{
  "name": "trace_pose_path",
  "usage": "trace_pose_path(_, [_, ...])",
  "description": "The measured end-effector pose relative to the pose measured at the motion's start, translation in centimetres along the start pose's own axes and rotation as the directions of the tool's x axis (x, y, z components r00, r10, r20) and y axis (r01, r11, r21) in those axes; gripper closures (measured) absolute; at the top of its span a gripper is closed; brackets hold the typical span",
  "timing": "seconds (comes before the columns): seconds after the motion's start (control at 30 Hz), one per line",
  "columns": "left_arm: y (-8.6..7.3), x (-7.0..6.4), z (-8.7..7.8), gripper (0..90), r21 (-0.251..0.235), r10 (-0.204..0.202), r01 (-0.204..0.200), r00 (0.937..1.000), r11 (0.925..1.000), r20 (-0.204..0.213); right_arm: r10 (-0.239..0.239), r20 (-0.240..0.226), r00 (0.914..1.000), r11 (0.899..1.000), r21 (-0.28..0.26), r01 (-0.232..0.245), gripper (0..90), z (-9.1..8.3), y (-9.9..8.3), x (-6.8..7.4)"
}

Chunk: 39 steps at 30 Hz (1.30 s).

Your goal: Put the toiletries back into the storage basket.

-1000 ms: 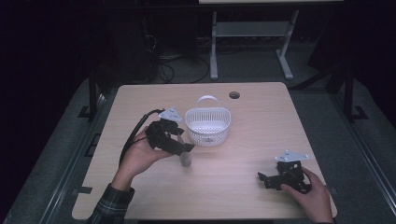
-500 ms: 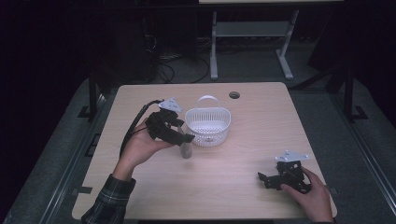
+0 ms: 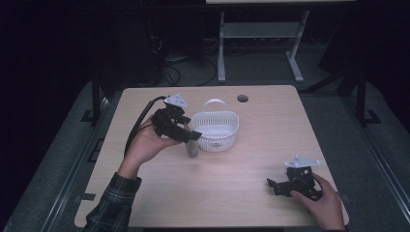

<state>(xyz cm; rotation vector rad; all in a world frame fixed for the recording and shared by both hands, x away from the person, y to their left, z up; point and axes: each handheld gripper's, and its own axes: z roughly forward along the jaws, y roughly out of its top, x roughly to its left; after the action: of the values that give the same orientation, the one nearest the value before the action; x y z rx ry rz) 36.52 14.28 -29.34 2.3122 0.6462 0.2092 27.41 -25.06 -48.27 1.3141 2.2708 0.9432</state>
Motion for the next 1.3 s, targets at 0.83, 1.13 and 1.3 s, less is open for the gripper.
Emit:
trace_pose_path(0.83, [2.4, 0.8, -1.5, 29.7, -0.042, -0.004, 0.005, 1.0000, 0.9991, 0.003, 0.001, 0.001, 1.0000, 1.000, -0.001, -0.001, 0.0, 0.0, 0.0, 0.0])
trace_pose_path(1.13, [3.6, 1.3, -2.1, 29.7, -0.064, -0.009, 0.009, 1.0000, 0.9979, -0.002, 0.001, 0.000, 1.0000, 1.000, -0.001, -0.001, 0.0, 0.0, 0.0, 0.0])
trace_pose_path(1.3, [4.3, 1.6, -2.3, 29.7, -0.068, -0.007, 0.006, 0.9999, 0.9977, -0.009, 0.001, 0.000, 1.0000, 1.000, -0.001, -0.001, 0.0, 0.0, 0.0, 0.0])
